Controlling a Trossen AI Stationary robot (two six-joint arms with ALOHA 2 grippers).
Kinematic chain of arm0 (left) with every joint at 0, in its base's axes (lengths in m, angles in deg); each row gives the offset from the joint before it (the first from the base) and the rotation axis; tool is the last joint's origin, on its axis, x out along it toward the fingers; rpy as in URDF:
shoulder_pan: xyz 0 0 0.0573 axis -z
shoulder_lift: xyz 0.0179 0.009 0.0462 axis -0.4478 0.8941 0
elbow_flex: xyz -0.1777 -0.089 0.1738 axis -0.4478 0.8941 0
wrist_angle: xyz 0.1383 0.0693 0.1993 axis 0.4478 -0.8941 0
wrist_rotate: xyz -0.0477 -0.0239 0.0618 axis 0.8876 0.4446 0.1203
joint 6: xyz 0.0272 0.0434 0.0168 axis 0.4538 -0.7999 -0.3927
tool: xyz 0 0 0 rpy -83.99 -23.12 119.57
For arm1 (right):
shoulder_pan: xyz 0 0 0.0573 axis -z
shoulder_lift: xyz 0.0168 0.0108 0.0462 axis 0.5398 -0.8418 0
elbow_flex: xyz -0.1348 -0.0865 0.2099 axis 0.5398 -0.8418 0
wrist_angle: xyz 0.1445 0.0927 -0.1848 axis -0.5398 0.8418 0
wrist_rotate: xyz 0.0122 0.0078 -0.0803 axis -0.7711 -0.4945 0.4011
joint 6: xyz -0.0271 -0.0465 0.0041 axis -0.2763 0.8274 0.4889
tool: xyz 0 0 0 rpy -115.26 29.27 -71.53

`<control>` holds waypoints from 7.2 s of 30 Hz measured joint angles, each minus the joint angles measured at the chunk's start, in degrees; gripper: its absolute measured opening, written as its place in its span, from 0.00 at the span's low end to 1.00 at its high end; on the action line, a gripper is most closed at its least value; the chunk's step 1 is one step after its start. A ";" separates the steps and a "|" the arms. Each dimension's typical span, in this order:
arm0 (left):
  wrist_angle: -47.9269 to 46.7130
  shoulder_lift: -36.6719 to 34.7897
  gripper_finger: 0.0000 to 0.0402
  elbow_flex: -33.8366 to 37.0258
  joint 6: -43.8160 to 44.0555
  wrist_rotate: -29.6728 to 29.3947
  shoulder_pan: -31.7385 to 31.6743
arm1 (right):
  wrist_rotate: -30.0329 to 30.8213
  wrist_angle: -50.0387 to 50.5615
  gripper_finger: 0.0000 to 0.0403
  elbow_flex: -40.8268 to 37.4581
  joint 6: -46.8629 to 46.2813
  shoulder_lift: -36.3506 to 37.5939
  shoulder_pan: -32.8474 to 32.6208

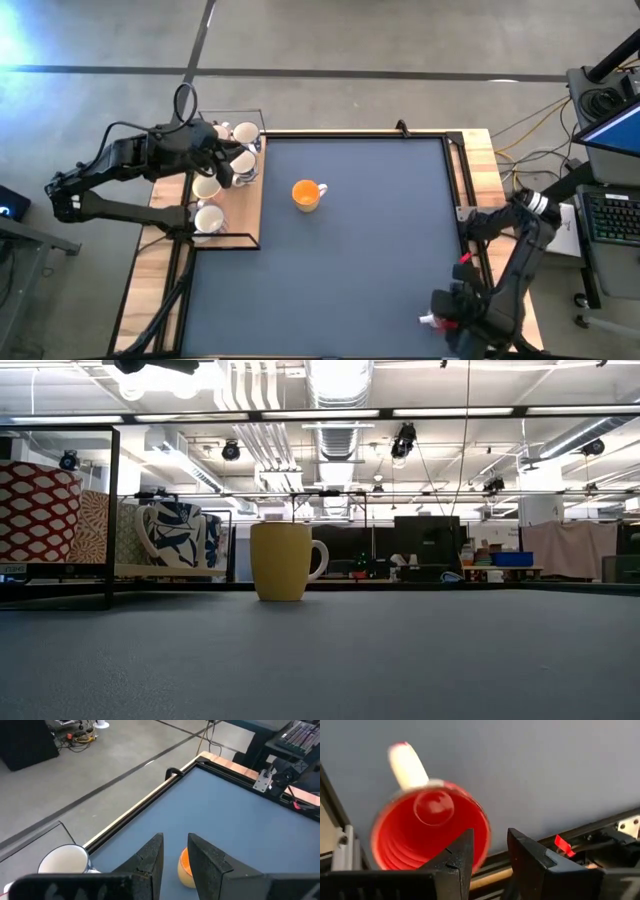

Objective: Place coffee mugs
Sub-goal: Move the orange mug from the bottom right to the center of the table, then put the yellow mug on the shelf

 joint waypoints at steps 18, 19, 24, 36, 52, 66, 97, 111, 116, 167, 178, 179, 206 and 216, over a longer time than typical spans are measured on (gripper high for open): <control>0.33 1.63 0.18 0.00 0.25 0.01 -0.01 | 0.51 -18.29 0.18 -19.13 -6.86 15.74 -2.58; 0.33 1.80 0.18 0.00 0.25 -0.01 -0.01 | 0.53 -19.72 0.18 -19.64 -6.84 16.30 -2.58; 0.31 2.91 0.18 0.00 0.25 0.01 -0.01 | 0.45 -20.76 0.17 -23.24 -5.04 17.78 -2.58; 0.33 5.10 0.18 0.00 0.09 0.01 -0.04 | -0.01 -22.16 0.17 -21.86 -4.36 18.40 -2.58; 0.26 5.09 0.18 0.00 0.03 0.01 -0.06 | 0.97 -24.96 0.17 -20.88 -2.72 15.15 -2.58; 0.28 5.09 0.18 0.00 0.03 0.12 -0.06 | 0.47 -25.39 0.17 -21.10 -5.77 16.43 -2.58; 0.28 5.09 0.18 0.00 0.03 0.17 -0.06 | 4.95 -24.51 0.17 -21.25 -1.23 16.44 -2.56; 0.26 5.09 0.18 0.00 0.03 0.17 -0.06 | 4.47 -28.65 0.17 -25.31 -1.60 16.49 -2.56; 0.10 5.09 0.18 0.00 0.03 0.17 -0.06 | 4.49 -28.69 0.15 -26.19 -1.49 16.49 -2.54; -9.01 -1.73 0.18 -0.02 -7.53 0.24 -0.04 | 4.49 -48.17 0.03 -5.10 24.66 -6.63 57.05; -10.32 -2.62 0.18 -0.02 -7.53 0.23 -0.04 | 2.04 -49.58 0.03 1.90 28.80 -12.37 60.84; -10.39 -2.62 0.18 -0.02 -7.51 0.23 -0.04 | 1.75 -49.28 0.03 2.55 28.80 -12.85 60.84; -10.54 -2.23 0.18 -0.02 -3.97 0.23 -0.04 | -3.98 -48.81 0.23 6.46 33.61 -13.95 60.92; -10.50 -0.50 0.18 -0.02 1.35 0.25 -0.05 | -3.60 -42.53 0.21 5.26 44.53 -5.02 60.81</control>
